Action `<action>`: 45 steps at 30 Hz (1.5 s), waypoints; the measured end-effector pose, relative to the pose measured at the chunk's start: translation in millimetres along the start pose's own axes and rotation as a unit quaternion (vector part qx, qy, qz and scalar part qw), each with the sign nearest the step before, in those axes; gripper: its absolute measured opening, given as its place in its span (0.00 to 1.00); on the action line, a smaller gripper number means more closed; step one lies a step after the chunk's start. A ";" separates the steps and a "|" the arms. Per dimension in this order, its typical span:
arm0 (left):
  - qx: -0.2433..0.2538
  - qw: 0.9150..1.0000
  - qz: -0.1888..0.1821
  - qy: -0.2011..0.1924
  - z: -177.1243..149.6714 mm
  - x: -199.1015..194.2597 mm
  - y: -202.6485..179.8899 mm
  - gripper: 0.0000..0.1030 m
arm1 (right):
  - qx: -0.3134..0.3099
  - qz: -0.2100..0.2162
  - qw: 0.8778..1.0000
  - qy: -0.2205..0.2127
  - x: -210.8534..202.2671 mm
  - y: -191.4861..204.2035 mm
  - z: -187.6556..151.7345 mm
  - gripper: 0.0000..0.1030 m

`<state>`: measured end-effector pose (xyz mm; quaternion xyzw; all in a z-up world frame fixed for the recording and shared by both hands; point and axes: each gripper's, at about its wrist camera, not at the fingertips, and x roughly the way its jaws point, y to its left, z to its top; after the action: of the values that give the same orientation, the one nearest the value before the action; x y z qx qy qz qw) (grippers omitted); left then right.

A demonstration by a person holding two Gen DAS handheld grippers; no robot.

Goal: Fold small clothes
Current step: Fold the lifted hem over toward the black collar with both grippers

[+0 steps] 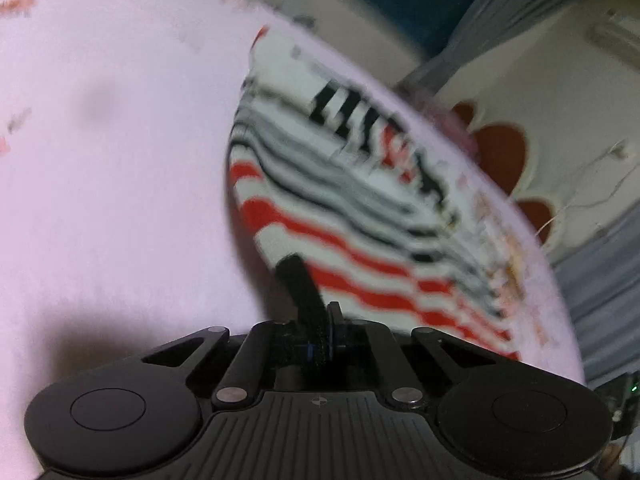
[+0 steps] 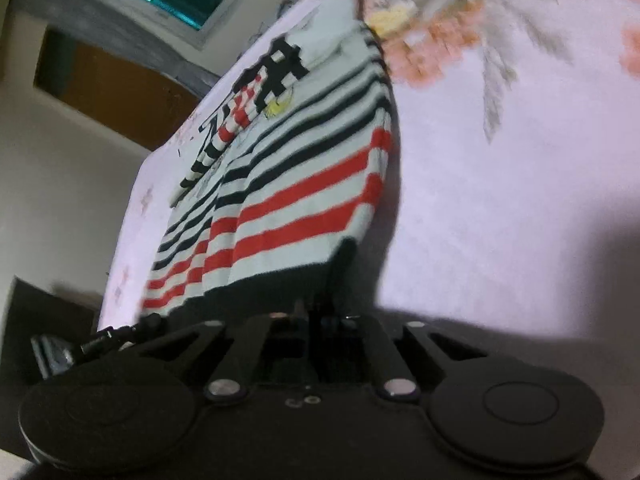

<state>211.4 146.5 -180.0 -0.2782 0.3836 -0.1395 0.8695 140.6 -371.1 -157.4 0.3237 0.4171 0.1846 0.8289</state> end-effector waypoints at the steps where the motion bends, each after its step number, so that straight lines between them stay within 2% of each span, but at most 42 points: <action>1: 0.011 1.000 0.008 -0.014 1.0 -8.0 -2.2 0.05 | -0.006 0.009 1.000 -0.017 -10.3 2.2 0.7 0.05; 3: 0.033 0.999 0.040 -0.005 0.8 -9.8 -0.9 0.05 | -0.017 0.007 0.999 -0.030 -20.1 1.8 1.3 0.05; 5: 0.034 0.997 0.069 0.026 -3.3 4.6 8.5 0.05 | -0.022 -0.027 0.999 0.004 -8.4 -7.0 -1.5 0.05; 6: 0.024 0.998 0.063 0.018 -4.2 5.2 10.5 0.05 | -0.017 -0.037 0.999 0.019 -1.5 -12.0 -3.5 0.05; 7: 0.014 0.998 0.061 0.016 -3.2 5.0 10.7 0.05 | -0.013 -0.032 0.999 0.016 0.3 -13.1 -4.6 0.05; 10: -0.020 0.999 0.040 -0.007 -2.5 -3.9 10.1 0.05 | -0.004 0.000 1.000 -0.020 -13.2 -5.4 1.0 0.05; 14: -0.054 0.998 0.018 -0.039 5.9 -15.0 4.0 0.05 | -0.035 0.011 0.998 -0.053 -27.5 14.0 22.5 0.05; 19: -0.060 0.996 -0.007 -0.069 40.2 -20.2 -12.5 0.05 | -0.051 0.026 0.994 -0.089 -30.8 37.1 64.2 0.05; 22: -0.060 0.995 -0.019 -0.084 73.5 -11.0 -22.6 0.05 | -0.054 0.031 0.993 -0.102 -23.5 49.1 95.6 0.05; 27: -0.077 0.990 -0.040 -0.109 139.4 29.1 -26.5 0.05 | -0.015 0.031 0.991 -0.129 2.1 50.1 158.7 0.05; 33: -0.073 0.994 -0.018 -0.079 205.4 106.0 -24.3 0.06 | 0.020 -0.001 0.993 -0.118 64.4 40.0 229.5 0.05; 38: -0.070 0.997 0.008 -0.045 239.0 162.6 -12.7 0.06 | 0.052 -0.022 0.994 -0.098 118.2 21.2 267.3 0.05; 42: -0.061 0.998 0.028 -0.011 255.6 196.1 -3.5 0.06 | 0.068 -0.040 0.994 -0.074 154.5 6.9 285.3 0.05; 45: -0.016 0.998 0.059 0.005 261.4 216.3 -9.3 0.06 | 0.085 -0.043 0.994 -0.056 177.9 -4.5 295.6 0.06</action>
<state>550.0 138.9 -157.9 -0.2680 0.4059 -0.0831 0.8698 484.3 -384.9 -131.5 0.3849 0.3978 0.0939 0.8275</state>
